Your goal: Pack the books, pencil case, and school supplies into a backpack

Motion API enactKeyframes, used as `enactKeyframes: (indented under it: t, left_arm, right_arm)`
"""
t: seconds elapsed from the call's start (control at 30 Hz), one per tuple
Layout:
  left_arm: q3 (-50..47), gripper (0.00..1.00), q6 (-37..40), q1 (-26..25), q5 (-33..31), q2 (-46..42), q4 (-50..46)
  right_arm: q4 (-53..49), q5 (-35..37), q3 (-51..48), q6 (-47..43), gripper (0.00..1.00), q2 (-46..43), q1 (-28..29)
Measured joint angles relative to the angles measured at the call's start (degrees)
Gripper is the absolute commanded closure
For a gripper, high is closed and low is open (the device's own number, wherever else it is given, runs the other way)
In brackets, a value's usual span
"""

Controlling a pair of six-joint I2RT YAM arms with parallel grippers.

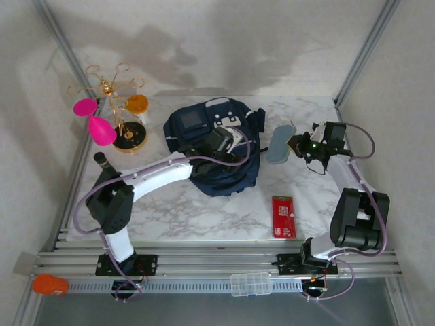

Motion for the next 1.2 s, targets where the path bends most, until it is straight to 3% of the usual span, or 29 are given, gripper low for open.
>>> enactKeyframes:
  t: [0.27,0.5,0.63,0.9,1.07,1.13,1.2]
  left_arm:
    - [4.52,0.1,4.2,-1.16,-0.96,7.58,-1.84]
    - [6.82,0.19,5.99,-0.26,-3.43,8.92,-2.36]
    - [7.28,0.3,6.05,1.66,-1.11,8.59,-2.4]
    - [7.74,0.71,5.62,3.58,2.78,8.5,-3.56]
    - [8.44,0.7,5.75,4.09,4.46,8.46,-4.39]
    - [9.99,0.62,5.68,4.39,5.09,8.46,-5.55]
    - [11.91,0.59,5.35,4.7,5.53,8.55,-6.1]
  right_arm:
    - [-1.99,0.04,-0.9,0.02,0.91,-1.31,0.0]
    - [-2.49,0.09,-1.07,0.17,0.89,-1.97,0.83]
    - [-3.04,0.04,-1.77,0.2,0.89,-3.06,2.82]
    - [-5.44,0.07,-2.51,0.22,0.88,-5.66,4.42]
    - [-7.13,0.0,-3.26,0.2,0.88,-8.11,4.61]
    - [-7.26,0.0,-3.26,0.2,0.88,-8.33,4.92]
    - [-7.3,0.0,-3.54,0.22,0.88,-8.44,5.16]
